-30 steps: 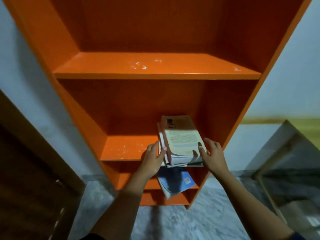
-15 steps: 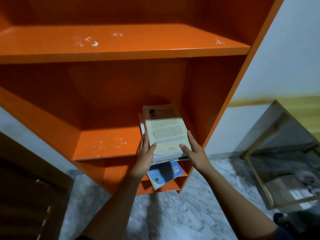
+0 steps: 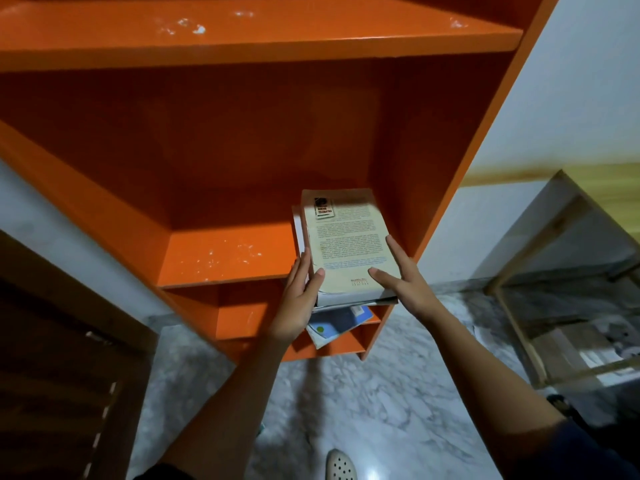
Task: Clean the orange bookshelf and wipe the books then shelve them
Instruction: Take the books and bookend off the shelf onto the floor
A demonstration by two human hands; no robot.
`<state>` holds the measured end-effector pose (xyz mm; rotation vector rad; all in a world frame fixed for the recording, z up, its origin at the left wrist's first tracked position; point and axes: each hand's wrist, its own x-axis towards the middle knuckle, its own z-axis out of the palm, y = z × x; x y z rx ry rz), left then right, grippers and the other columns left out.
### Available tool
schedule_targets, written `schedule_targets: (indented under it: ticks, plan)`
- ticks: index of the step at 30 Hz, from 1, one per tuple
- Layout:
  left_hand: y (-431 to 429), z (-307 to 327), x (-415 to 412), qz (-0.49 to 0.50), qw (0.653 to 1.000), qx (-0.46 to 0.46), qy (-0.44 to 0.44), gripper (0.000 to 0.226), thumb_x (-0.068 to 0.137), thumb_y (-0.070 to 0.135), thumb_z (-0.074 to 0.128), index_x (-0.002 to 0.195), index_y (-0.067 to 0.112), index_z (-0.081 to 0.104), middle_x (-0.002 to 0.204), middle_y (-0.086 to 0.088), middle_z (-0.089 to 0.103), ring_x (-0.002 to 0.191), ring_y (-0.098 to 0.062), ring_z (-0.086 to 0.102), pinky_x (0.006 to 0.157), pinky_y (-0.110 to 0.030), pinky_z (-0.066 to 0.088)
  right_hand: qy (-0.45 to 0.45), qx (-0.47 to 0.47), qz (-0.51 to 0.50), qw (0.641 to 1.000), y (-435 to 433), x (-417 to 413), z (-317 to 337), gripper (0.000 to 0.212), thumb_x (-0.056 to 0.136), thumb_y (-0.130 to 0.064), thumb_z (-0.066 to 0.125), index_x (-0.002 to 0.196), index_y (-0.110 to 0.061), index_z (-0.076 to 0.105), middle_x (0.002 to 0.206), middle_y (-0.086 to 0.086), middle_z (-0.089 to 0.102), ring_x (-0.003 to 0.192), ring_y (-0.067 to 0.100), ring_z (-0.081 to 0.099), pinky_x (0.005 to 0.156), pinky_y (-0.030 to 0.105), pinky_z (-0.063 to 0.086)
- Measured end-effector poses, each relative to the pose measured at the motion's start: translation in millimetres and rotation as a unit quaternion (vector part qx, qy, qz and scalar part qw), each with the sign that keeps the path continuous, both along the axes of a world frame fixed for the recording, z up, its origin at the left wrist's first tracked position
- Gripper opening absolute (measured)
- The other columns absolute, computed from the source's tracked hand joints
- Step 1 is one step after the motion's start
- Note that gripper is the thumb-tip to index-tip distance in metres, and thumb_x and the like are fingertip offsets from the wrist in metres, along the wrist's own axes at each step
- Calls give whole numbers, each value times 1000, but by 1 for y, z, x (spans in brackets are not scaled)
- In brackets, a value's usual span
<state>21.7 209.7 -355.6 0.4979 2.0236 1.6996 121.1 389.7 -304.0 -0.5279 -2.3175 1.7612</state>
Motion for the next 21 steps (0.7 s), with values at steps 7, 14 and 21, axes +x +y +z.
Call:
schedule_targets:
  ticks: [7,14,21]
  plan:
    - [-8,2,12,13,1000,18,10,48,99,33,39,146,30,26,154,13,21,142,-2,14,117,-28,15,-16,-85,-26,996,-5,-2,-2,70,89,-4,60,142,-36,28,119,-28,53,102,-9,55,92,21,47]
    - [-34,-96,45,204,977,-19,66,35,97,8,46,131,3,50,135,-9,49,128,-22,45,101,-20,34,12,-94,-75,993,-12,-3,-12,72,86,-8,64,146,-28,31,129,-16,48,114,8,51,87,16,48]
    - [-5,-211,22,119,978,-170,-31,43,94,15,52,137,11,45,135,-17,50,123,-32,48,102,-36,38,54,-108,-69,990,-3,-10,-28,78,67,-22,69,139,-34,41,125,-13,60,106,8,61,79,21,49]
